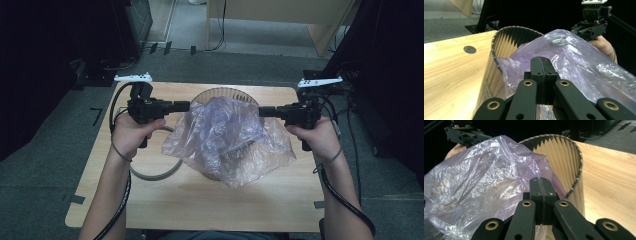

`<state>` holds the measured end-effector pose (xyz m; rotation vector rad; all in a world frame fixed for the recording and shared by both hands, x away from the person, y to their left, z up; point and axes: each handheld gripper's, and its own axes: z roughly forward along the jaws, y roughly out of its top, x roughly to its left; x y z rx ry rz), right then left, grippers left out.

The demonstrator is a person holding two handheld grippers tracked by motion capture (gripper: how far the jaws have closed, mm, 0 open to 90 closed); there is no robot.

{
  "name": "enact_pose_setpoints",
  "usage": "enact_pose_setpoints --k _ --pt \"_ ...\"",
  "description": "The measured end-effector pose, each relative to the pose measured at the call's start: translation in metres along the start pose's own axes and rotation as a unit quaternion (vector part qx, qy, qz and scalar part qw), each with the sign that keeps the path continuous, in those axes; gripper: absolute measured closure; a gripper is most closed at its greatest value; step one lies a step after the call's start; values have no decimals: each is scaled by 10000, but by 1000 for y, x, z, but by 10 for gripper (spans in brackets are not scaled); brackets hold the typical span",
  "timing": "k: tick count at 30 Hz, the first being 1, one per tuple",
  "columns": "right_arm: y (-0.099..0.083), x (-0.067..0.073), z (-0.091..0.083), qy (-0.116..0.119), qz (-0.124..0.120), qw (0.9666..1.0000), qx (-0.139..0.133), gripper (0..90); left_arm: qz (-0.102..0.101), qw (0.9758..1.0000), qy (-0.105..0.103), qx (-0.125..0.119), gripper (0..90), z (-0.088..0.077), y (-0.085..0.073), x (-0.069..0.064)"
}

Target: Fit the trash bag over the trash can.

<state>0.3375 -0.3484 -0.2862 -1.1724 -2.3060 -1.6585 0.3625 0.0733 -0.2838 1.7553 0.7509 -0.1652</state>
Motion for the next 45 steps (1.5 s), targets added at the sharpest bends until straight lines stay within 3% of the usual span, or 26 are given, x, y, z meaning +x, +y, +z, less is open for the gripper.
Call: enact_pose_setpoints --k 5,8,13,15,17,18,20,22,25,30,31,33,35,37,39,41,45 --pt "-1 -5 -6 -101 17 9999 -53 900 -57 9999 102 -14 900 -2 -1 6" --pt "-2 -8 -11 -290 -10 9995 -78 900 -68 9996 290 0 900 -2 -3 13" --pt "-4 -13 -13 -494 -87 9987 -37 900 -189 9993 311 39 900 -2 -6 22" --pt "-4 -15 -14 -491 -141 9987 -9 848 -162 9994 304 43 884 -1 -6 21" --pt "-4 -13 -15 -417 -351 9984 -156 767 -41 9994 347 -88 750 -2 -4 16" --pt "-3 -11 -16 -414 -464 9978 -223 714 132 9992 333 -199 712 -4 -2 12" --pt "-2 -7 -18 -397 -625 9967 -329 639 247 9989 342 -226 633 -6 -1 8" --pt "-2 -3 -21 -358 -809 9950 -456 600 313 9988 312 -225 591 -8 0 3" --pt "-2 4 -24 -313 -970 9938 -434 584 390 9987 265 -207 561 -9 1 -3" --pt "-6 12 -22 -257 -1102 9930 -336 530 508 9983 245 172 491 -5 -5 -16" --pt "-8 14 -20 -228 -1167 9926 -251 499 675 9969 326 228 458 -5 -7 -22" --pt "-11 14 -16 -165 -1220 9923 -131 476 811 9959 263 317 429 -4 -10 -26" --pt "-13 13 -10 -158 -1276 9917 17 470 1051 9930 305 438 428 -1 -14 -28" --pt "-14 12 -6 -168 -1309 9912 72 478 1128 9918 338 489 437 1 -15 -28" --pt "-15 9 -2 -353 -1194 9922 108 608 1109 9919 327 532 524 4 -17 -25" --pt "-14 6 -5 -304 -958 9949 119 695 1064 9923 334 532 625 3 -17 -24" --pt "-14 5 -6 -435 -930 9946 132 820 1057 9918 352 631 765 5 -17 -26"
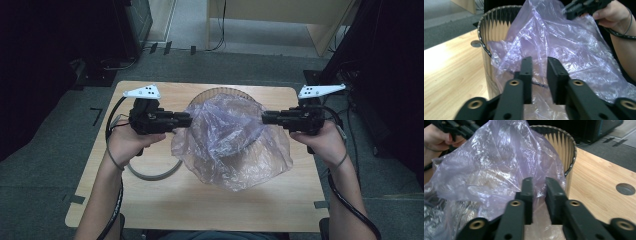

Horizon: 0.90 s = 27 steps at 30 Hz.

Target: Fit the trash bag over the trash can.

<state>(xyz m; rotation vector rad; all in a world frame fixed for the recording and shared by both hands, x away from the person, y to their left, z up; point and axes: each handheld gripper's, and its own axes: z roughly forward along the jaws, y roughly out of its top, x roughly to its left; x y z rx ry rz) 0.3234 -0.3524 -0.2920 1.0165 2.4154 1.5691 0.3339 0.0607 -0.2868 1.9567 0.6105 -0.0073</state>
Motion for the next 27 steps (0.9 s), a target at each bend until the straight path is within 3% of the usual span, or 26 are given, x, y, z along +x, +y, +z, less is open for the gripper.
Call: enact_pose_setpoints --k 3,6,9,17,27 --pt "2 0 -1 -41 97 9999 14 871 -2 10000 90 -5 852 1 2 -1" --pt "3 0 -2 -68 98 9999 -43 877 -60 9997 128 -181 896 -4 4 1" --pt "4 -1 -3 -89 134 9998 -115 877 -114 9994 162 -277 900 -7 5 3" --pt "6 -8 5 -214 140 9996 -151 868 -449 9975 267 -468 900 1 5 29" --pt "6 -23 14 -424 394 9979 -295 892 -691 9950 310 -649 900 11 3 49"
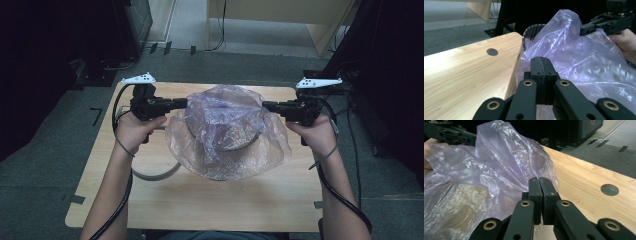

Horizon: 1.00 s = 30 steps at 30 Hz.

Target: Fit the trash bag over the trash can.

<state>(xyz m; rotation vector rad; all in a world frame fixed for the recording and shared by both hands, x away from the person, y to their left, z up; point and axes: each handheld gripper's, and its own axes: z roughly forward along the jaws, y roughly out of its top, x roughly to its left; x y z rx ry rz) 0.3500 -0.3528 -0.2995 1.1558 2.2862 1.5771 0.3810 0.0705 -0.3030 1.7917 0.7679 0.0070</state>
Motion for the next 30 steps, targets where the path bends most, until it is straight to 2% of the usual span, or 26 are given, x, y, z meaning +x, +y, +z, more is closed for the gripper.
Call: enact_pose_setpoints --k 2,9,11,12,13,14,17,18,19,20,24,26,28,29,30 --pt "-1 -1 3 -61 -1 10000 -3 892 -17 10000 5 -7 900 1 0 2" --pt "-5 -8 8 26 73 10000 26 886 -136 9999 -18 8 900 8 -3 12" --pt "-6 -9 8 18 83 10000 8 887 -134 9999 46 17 900 9 -4 13" --pt "-7 -11 9 -19 89 10000 -20 886 -163 9997 152 84 900 12 -5 15" --pt "-7 -11 9 -19 89 10000 -20 886 -163 9997 152 84 900 12 -5 15" --pt "-8 -12 12 -142 72 9999 -13 878 -242 9996 92 94 900 14 -7 18" --pt "-9 -13 13 -107 105 9999 6 844 -252 9996 60 54 900 13 -6 18" --pt "-9 -13 11 -106 100 9999 -16 789 -227 9997 44 7 897 8 -4 15" --pt "-9 -13 11 -106 100 9999 -16 789 -227 9997 44 7 882 8 -4 15" --pt "-7 -12 6 -90 5 9999 -92 729 -164 9998 17 -81 869 2 -2 13" --pt "-4 -9 -7 -73 -165 9996 -201 638 -88 9998 -84 -143 779 -10 2 8" --pt "-3 -7 -14 -65 -206 9994 -272 624 -21 9998 -148 -161 736 -14 4 4" --pt "-1 -4 -22 -4 -205 9992 -338 603 -15 9995 -297 -131 682 -18 6 -2" --pt "0 -2 -25 22 -233 9990 -370 601 -15 9995 -297 -131 656 -18 6 -2" --pt "0 -2 -25 22 -233 9990 -370 601 31 9993 -355 -120 656 -19 7 -5"
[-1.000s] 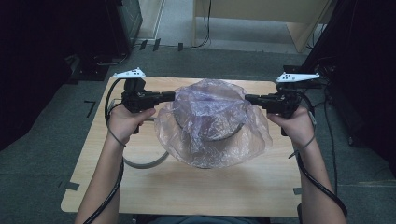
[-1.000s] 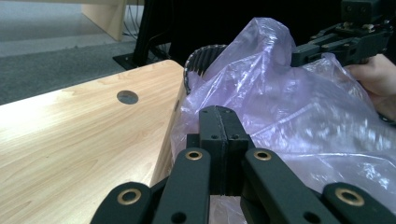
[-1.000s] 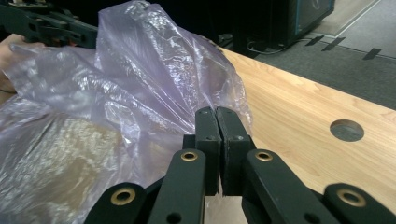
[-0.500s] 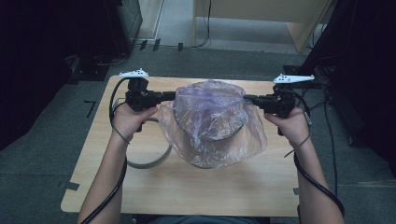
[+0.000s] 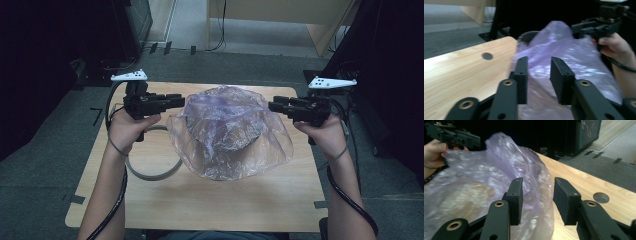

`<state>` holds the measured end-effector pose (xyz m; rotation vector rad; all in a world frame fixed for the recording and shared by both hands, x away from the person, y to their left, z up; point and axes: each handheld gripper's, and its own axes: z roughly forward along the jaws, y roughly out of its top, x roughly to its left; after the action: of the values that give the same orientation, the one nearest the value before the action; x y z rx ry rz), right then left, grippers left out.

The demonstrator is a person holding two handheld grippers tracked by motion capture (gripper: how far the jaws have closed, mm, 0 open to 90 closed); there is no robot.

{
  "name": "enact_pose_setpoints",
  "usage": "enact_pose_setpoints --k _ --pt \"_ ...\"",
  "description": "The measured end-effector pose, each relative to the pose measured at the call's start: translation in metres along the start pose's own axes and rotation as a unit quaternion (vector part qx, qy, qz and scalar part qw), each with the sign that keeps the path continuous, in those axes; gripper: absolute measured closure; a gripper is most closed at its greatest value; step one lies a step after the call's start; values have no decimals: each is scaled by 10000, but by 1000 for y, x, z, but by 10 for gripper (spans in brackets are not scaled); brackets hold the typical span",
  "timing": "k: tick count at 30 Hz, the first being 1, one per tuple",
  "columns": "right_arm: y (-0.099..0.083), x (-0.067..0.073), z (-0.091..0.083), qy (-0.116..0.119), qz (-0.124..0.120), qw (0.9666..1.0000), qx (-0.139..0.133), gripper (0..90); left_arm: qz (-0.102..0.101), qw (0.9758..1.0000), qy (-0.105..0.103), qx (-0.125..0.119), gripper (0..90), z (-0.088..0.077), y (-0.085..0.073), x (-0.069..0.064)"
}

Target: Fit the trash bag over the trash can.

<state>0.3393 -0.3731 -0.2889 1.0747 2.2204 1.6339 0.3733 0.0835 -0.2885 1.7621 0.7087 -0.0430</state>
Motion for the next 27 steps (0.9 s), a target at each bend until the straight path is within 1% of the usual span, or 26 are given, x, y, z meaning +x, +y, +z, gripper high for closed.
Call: enact_pose_setpoints --k 1,2,3,4,5,6,7,8,9,10,11,12,13,14,16,17,18,19,20,21,23,24,25,26,27 --pt "1 2 -4 23 -22 10000 -16 596 57 9999 -78 37 626 -1 0 -3" --pt "4 7 -10 96 -49 9999 -103 587 179 9997 -138 135 582 -1 -2 -9" --pt "4 9 -12 175 -50 9998 -126 576 203 9995 -153 186 570 0 -3 -11" --pt "5 12 -14 236 -66 9996 -121 563 201 9993 -174 266 556 0 -5 -13" --pt "5 14 -14 278 -92 9995 -113 558 201 9993 -174 266 543 0 -5 -13" --pt "5 17 -14 310 -116 9994 -99 549 180 9990 -172 381 531 2 -8 -13" --pt "5 17 -14 310 -116 9994 -99 549 180 9990 -172 381 530 2 -8 -13" --pt "4 21 -11 432 -158 9989 -41 516 133 9988 -170 436 531 3 -11 -13" --pt "4 21 -11 432 -158 9989 -41 516 133 9988 -170 436 529 3 -11 -13" --pt "2 25 -6 556 -227 9982 57 508 86 9984 -183 530 529 5 -13 -12" --pt "1 26 -2 595 -268 9978 111 507 86 9984 -183 530 532 5 -13 -12" --pt "0 26 1 586 -308 9977 168 510 106 9980 -171 596 538 7 -15 -11" --pt "-1 27 3 563 -334 9977 199 549 106 9980 -171 596 562 7 -15 -11" --pt "-1 27 6 539 -333 9975 307 600 113 9977 -104 654 595 9 -16 -10" --pt "-2 28 10 492 -328 9975 393 718 72 9981 -109 609 634 9 -16 -10" --pt "-2 28 11 456 -322 9976 419 755 17 9982 -80 587 669 8 -15 -9" --pt "-2 28 13 415 -279 9979 423 803 -1 9983 -100 577 728 7 -14 -9" --pt "-2 28 13 415 -279 9979 423 803 -1 9983 -100 577 762 7 -14 -9" --pt "-2 27 15 280 -213 9985 429 884 39 9985 -94 532 804 5 -13 -10" --pt "-2 27 17 251 -146 9987 427 900 50 9985 -72 536 824 5 -12 -11" --pt "-2 25 19 220 -32 9989 421 900 110 9983 19 571 873 4 -10 -13" --pt "-2 25 19 210 -23 9990 403 900 110 9983 19 571 886 4 -10 -13" --pt "-2 25 19 210 -23 9990 403 900 135 9983 77 555 886 4 -9 -14" --pt "0 25 19 191 -32 9991 382 900 90 9985 162 520 892 4 -7 -14" --pt "0 25 19 191 -32 9991 382 900 90 9985 162 520 894 4 -7 -14"
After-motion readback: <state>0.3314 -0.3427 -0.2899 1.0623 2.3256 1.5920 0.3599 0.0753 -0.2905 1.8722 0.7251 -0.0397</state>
